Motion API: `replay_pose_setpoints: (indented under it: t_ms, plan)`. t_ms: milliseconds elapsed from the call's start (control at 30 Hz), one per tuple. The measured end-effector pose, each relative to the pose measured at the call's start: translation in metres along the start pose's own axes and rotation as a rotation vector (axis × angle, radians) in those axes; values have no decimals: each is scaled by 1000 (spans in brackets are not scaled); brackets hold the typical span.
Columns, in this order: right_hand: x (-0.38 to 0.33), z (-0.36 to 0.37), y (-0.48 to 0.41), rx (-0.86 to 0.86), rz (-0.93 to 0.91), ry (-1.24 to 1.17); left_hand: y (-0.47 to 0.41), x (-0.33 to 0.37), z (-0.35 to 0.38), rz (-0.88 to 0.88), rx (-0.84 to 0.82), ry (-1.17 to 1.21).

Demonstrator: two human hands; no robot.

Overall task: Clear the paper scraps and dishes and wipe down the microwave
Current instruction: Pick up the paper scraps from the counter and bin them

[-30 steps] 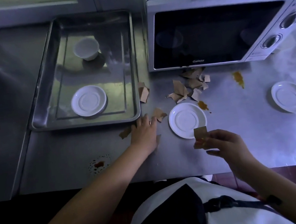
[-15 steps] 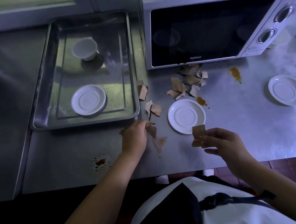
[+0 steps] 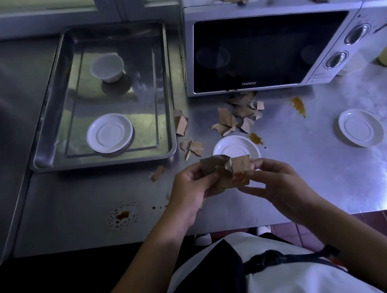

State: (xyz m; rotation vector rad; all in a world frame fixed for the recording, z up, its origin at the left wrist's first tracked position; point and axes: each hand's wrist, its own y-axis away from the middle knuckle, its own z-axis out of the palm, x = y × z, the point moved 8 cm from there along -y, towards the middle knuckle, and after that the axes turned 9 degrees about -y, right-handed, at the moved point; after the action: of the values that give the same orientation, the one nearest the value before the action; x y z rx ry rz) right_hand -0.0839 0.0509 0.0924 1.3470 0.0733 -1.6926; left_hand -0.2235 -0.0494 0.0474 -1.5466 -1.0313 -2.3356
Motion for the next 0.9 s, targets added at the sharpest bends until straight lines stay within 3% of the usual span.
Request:
replay_pose_setpoints:
  t_ms: [333, 600, 700, 733, 833, 900]
  plan:
    - [11, -13, 0, 167, 16, 140, 8, -3, 24, 39, -209, -264]
    - [31, -10, -3, 101, 91, 199, 15, -16, 15, -38, -324, -267]
    - [30, -17, -3, 162, 70, 173, 3, -21, -27, -89, -114, -202]
    - [29, -22, -2, 195, 57, 158, -3, -19, -52, -65, 44, -312]
    - [24, -36, -1, 256, 33, 127, -8, -3, -118, 31, 505, -934]
    - [25, -39, 0, 251, 36, 120, -11, 2, -138, 60, 629, -1097]
